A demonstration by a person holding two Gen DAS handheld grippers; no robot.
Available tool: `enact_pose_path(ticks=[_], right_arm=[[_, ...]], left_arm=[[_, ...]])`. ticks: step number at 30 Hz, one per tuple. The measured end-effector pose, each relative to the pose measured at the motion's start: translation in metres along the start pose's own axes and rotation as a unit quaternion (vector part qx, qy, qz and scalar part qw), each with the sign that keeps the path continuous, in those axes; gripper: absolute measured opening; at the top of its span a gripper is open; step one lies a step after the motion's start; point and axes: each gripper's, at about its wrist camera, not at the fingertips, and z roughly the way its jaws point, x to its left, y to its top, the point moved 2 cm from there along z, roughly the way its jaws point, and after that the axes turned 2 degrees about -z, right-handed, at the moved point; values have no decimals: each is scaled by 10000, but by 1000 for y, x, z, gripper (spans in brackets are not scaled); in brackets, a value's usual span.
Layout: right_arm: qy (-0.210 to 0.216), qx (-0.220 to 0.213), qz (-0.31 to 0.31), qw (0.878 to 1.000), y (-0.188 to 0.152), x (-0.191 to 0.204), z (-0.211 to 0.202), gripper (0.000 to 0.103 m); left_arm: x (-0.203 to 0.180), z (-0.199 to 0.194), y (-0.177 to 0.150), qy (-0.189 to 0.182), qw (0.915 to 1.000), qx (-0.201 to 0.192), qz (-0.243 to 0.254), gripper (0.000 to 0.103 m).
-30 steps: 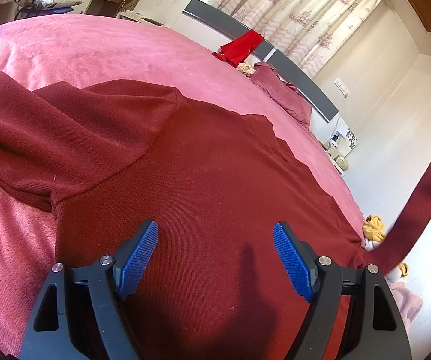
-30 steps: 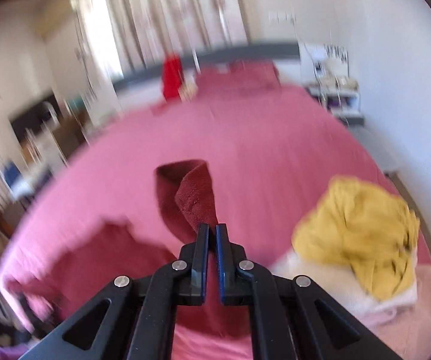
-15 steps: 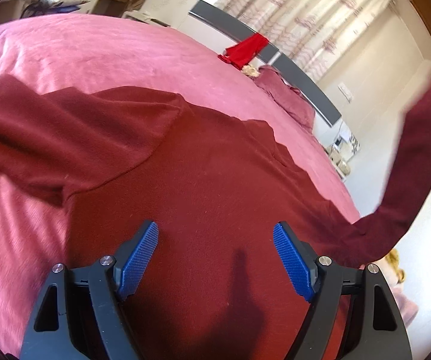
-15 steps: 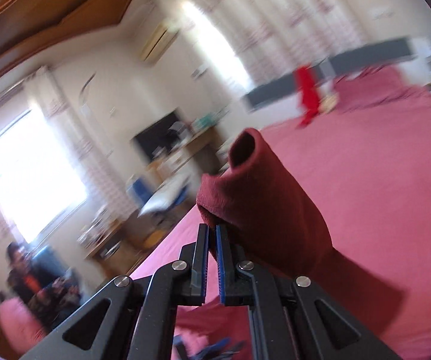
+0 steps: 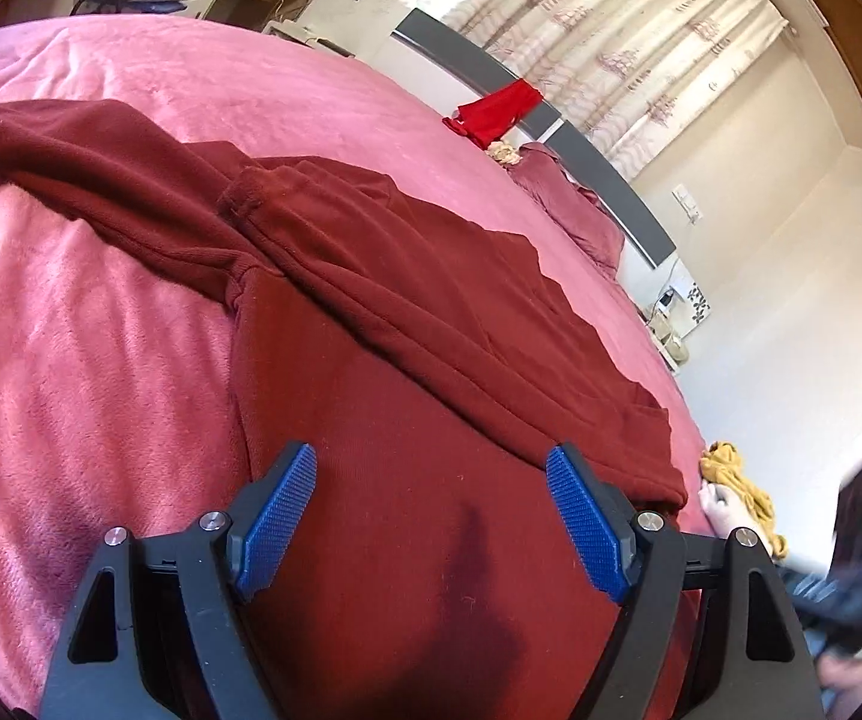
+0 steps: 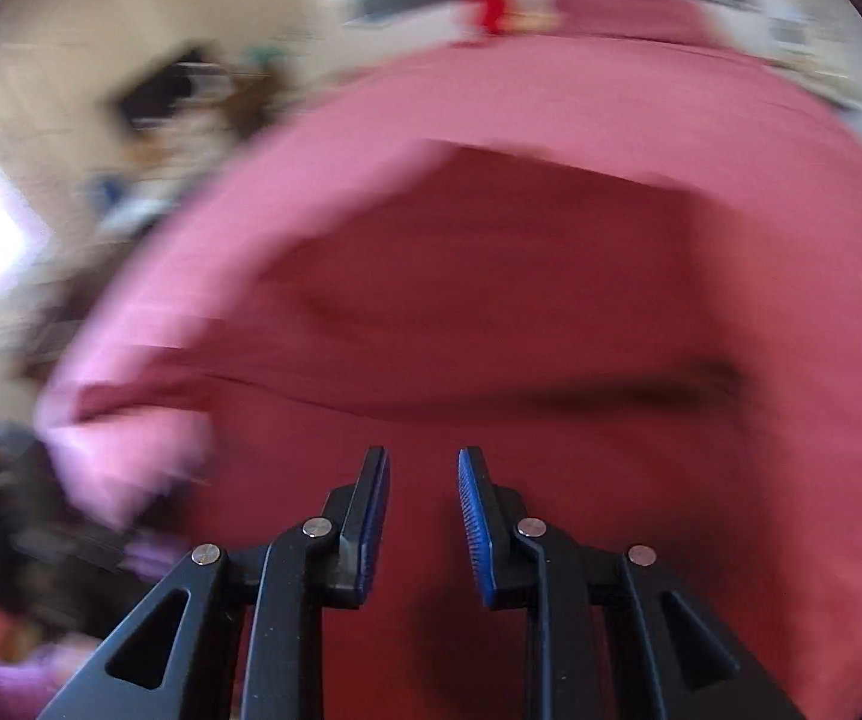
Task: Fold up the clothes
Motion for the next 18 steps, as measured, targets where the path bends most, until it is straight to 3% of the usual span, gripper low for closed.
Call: enact_pose_path(ticks=[3,5,6,8,10,13,16,18], right_arm=[[-854,228,488,9949,-26,-78,-8,26],[-1011,493,719,9911,-45,-115,-12,31],[-804,592,868,9912,-54,-129,-15,32],[35,616,1360,9888,-68,-149,-21,33],[868,755,1763,9776,-79,-165,-24,38],[1724,1033,2203,9545,-95,-191,-28,38],[2255,1455,2652,9261,-108,-210,-30,37],[2242,1520,2741,9228,-114,-221,-38,37]], left_arm=[[-2,2,-5,77,9996,-70,258,81],[-6,3,-8,152,9990,-58,414,81],[-7,4,-8,186,9988,-34,458,81],[-7,3,-7,207,9985,-1,507,81],[-7,3,-5,255,9978,87,606,81],[-8,3,-2,437,9947,270,890,81],[-11,-2,0,1032,9827,469,1462,81],[-12,-8,-1,1321,9723,541,1849,81]])
